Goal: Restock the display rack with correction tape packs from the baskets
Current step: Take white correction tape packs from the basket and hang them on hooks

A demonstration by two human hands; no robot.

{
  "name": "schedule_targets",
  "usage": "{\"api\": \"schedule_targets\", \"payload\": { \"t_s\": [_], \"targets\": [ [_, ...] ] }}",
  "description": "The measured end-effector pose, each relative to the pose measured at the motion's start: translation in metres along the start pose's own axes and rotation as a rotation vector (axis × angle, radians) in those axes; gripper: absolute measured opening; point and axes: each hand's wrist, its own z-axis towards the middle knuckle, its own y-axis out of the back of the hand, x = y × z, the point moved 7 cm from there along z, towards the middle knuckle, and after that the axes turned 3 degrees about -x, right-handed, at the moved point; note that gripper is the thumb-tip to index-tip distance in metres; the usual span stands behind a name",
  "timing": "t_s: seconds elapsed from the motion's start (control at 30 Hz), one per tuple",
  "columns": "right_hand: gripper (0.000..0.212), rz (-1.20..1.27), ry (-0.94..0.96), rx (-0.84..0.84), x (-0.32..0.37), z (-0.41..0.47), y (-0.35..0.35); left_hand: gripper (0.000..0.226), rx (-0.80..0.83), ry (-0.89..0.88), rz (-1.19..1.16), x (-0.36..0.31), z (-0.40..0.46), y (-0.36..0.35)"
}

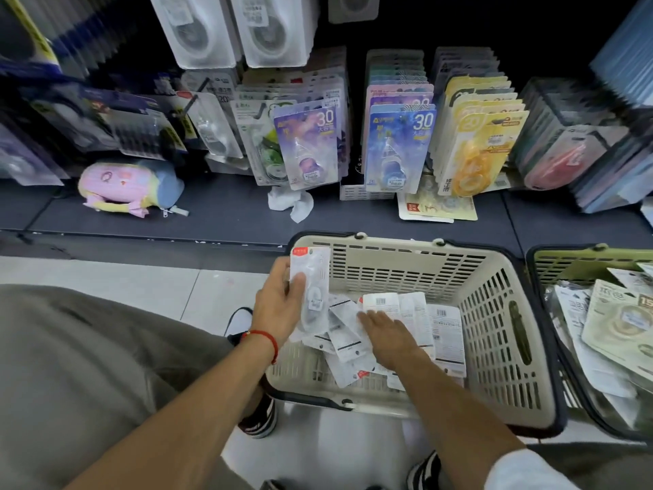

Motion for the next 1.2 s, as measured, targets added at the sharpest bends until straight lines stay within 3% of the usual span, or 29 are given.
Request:
{"api": "schedule_targets", "payload": {
  "t_s": [0.1,0.3,0.37,0.47,0.6,0.63,0.7,0.77,0.87,0.9,1.0,1.07,1.13,1.2],
  "targets": [
    [0.053,0.365,-0.040,-0.009,-0.015,-0.002,0.011,0.014,-0.010,0.039,-0.033,0.005,0.001,0.008],
    [0.023,1.246,-0.347,-0.262,-0.067,-0.026,0.049,0.015,-0.081,0.285,-0.201,0.021,0.000,-0.010],
    [0.018,1.536,-0.289,-0.318,-0.070,-0.039,0.064,0.021,-0.113,0.397,-0.263,0.028,-0.003,-0.022],
    [0.029,1.781,-0.155,-0.377,-0.062,-0.056,0.091,0.028,-0.129,0.530,-0.484,0.029,-0.013,-0.045],
    [0.028,1.588,-0.133,-0.227,-0.027,-0.054,0.101,0.073,0.119,0.638,-0.881,0.000,-0.021,-0.082],
    [0.025,1.493,-0.131,-0.173,-0.018,-0.052,0.099,0.072,0.160,0.597,-0.906,-0.007,-0.022,-0.084],
    [0.025,1.322,-0.097,-0.066,-0.007,-0.045,0.093,0.043,0.113,0.505,-0.871,-0.005,-0.017,-0.081],
    [0.038,1.218,-0.095,0.004,-0.007,-0.039,0.080,0.054,0.032,0.464,-0.753,0.008,-0.014,-0.071],
    [0.034,0.872,-0.181,-0.128,-0.036,-0.033,0.055,0.068,-0.050,0.398,-0.576,0.025,-0.006,-0.052],
    [0.045,0.637,-0.152,-0.116,-0.044,-0.031,0.043,0.068,-0.056,0.382,-0.531,0.031,-0.004,-0.048],
    [0.105,0.074,0.057,0.143,-0.041,-0.025,-0.008,0.061,-0.047,0.346,-0.473,0.044,-0.002,-0.038],
    [0.120,-0.147,0.101,0.169,-0.036,-0.017,-0.022,0.056,-0.036,0.331,-0.514,0.048,-0.002,-0.034],
    [0.115,-0.210,0.093,0.131,-0.033,-0.009,-0.020,0.054,-0.018,0.338,-0.557,0.048,-0.003,-0.033],
    [0.101,-0.082,0.105,0.129,-0.036,-0.009,-0.013,0.051,0.018,0.340,-0.571,0.046,-0.004,-0.035]
  ]
}}
